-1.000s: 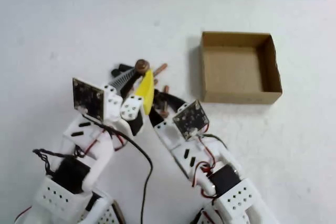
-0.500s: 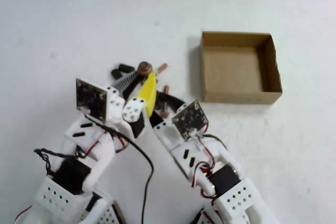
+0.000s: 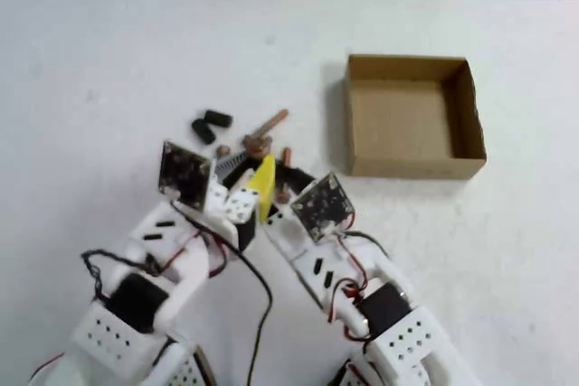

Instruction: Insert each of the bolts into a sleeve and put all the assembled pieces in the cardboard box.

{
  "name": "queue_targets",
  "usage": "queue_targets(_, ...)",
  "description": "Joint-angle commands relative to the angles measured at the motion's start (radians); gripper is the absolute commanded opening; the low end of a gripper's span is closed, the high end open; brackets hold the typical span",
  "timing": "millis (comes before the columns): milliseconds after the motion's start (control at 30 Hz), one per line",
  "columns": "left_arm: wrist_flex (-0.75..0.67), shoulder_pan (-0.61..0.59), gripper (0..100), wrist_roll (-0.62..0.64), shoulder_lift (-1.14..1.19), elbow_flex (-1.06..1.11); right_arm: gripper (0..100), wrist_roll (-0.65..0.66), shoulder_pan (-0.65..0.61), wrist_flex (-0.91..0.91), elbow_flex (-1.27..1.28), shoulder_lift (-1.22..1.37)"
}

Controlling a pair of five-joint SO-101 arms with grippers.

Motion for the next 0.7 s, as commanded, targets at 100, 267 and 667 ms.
queue_targets(100, 0.012, 0.002, 3, 0.0, 0.005, 0.023, 1.6, 0.014, 0.004, -0.042, -0.069, -0.018)
queue_targets(267, -0.023, -0.007, 9, -0.002, 0.005, 0.025, 1.6, 0.014, 0.004, -0.041, -0.068, -0.018)
queue_targets(667, -0.032, -0.081, 42, 0.002, 0.005, 0.014, 1.6, 0.014, 0.004, -0.035, -0.066, -0.018)
